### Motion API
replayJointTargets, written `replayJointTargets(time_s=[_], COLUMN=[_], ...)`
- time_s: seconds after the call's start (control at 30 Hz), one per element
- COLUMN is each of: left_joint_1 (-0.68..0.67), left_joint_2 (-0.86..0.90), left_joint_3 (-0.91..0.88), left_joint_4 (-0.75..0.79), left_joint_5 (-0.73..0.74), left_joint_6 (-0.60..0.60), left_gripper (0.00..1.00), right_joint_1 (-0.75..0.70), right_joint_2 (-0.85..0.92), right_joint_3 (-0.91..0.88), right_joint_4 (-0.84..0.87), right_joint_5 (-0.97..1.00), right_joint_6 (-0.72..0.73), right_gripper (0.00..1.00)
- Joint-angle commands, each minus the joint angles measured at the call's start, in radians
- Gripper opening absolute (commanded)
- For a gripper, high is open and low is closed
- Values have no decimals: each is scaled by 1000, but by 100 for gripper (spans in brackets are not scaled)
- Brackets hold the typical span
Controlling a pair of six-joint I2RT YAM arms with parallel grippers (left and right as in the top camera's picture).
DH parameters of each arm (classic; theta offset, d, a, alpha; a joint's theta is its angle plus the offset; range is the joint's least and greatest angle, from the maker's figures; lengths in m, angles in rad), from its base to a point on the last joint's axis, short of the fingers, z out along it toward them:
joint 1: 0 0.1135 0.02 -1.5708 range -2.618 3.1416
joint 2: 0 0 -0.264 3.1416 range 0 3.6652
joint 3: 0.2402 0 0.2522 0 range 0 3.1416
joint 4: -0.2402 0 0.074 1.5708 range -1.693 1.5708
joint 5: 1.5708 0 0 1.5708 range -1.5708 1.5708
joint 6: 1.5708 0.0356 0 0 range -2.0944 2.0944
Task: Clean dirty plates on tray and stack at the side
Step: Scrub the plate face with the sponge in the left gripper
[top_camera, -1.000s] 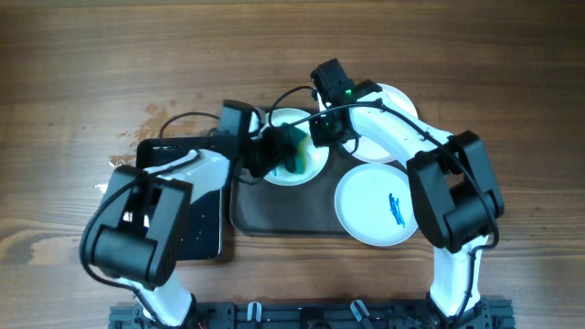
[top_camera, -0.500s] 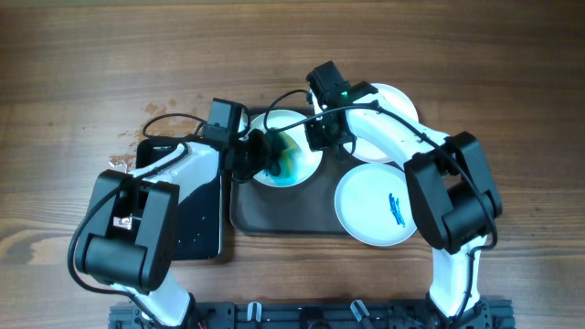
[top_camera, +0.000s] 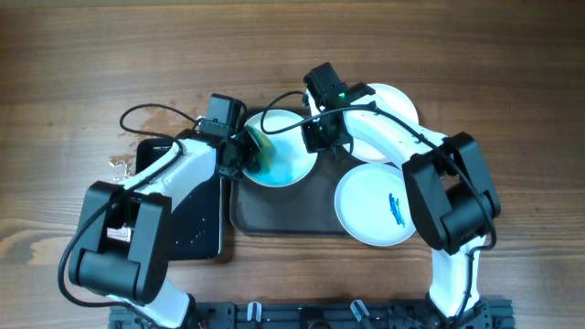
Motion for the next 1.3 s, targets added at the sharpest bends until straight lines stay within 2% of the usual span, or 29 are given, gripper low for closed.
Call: replayJointTargets(time_s=[0.0, 0.07, 0.17, 0.23, 0.37, 0.5, 0.63, 0.7, 0.93, 1.03, 1.27], left_joint_1=[53, 53, 53, 53, 53, 53, 52, 43, -81, -126, -74], left_joint_2=[98, 98, 98, 98, 98, 98, 98, 98, 100, 100, 101], left_joint_3=[-84, -84, -84, -82, -77, -77, -77, -77, -77, -77, -77], left_joint_4=[-43, 25, 154, 216, 346, 507, 549, 553, 547, 492, 310], left_joint_5=[-238, -29, 181, 230, 386, 508, 514, 514, 513, 455, 328], left_joint_6=[66, 135, 118, 64, 49, -62, -195, -210, -205, -179, -66], left_gripper=[4, 4, 4, 4, 4, 4, 4, 4, 4, 4, 4], right_joint_1=[-23, -23, -23, -23, -23, -23, -23, -23, -23, -23, -23], right_joint_2=[15, 15, 16, 16, 16, 16, 16, 16, 16, 16, 16], right_joint_3=[-11, -11, -11, -11, -11, -11, -11, -11, -11, -11, -11], right_joint_4=[-23, -23, -22, -22, -23, -23, -23, -23, -25, -33, -40], right_joint_5=[115, 115, 115, 116, 116, 115, 115, 115, 114, 114, 114], right_joint_6=[-9, -14, -15, -15, -28, -30, -30, -30, -29, -30, -31], right_gripper=[4, 5, 4, 4, 4, 4, 4, 4, 4, 5, 4])
